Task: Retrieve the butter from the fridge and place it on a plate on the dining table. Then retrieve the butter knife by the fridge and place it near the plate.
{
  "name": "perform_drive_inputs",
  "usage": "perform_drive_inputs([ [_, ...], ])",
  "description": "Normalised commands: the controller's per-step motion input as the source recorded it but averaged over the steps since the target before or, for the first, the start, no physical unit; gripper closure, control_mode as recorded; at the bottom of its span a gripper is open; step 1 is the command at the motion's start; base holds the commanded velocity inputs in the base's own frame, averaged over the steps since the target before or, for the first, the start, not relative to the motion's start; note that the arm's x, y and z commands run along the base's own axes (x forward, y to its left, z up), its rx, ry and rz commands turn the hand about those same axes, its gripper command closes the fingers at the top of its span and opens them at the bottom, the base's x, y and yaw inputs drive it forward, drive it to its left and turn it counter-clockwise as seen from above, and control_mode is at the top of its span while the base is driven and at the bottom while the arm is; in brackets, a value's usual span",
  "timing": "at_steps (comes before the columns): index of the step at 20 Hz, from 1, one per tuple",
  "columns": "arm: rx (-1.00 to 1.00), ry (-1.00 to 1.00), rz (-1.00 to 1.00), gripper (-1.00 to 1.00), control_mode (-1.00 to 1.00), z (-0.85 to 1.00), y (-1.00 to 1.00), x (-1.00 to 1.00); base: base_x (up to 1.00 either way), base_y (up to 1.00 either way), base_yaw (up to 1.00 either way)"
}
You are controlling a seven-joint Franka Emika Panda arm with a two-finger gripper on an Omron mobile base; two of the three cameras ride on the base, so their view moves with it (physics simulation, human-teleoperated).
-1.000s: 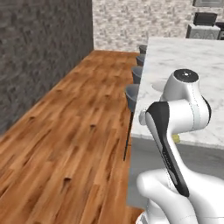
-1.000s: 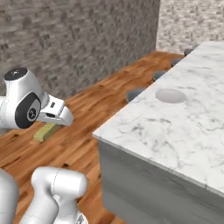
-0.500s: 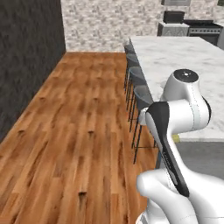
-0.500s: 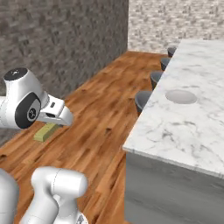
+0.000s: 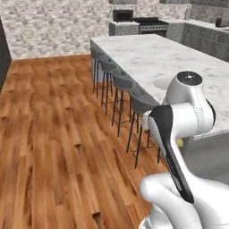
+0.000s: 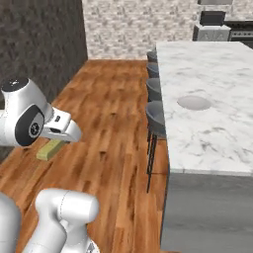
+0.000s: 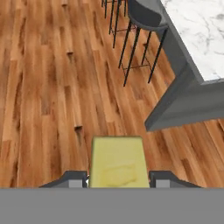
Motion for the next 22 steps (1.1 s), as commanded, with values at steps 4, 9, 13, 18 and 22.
perform_drive_inputs([
  [4,0.00,0.00,0.00,1.00,1.00,0.00,0.00,0.00,0.62,0.84,-0.66],
  [9,0.00,0.00,0.00,1.00,1.00,0.00,0.00,0.00,0.61,0.85,-0.65],
  [13,0.00,0.00,0.00,1.00,1.00,0.00,0.00,0.00,0.28,0.92,-0.61],
  [18,0.00,0.00,0.00,1.00,1.00,0.00,0.00,0.00,0.13,0.93,-0.60],
  [22,0.00,0.00,0.00,1.00,1.00,0.00,0.00,0.00,0.12,0.90,-0.62],
])
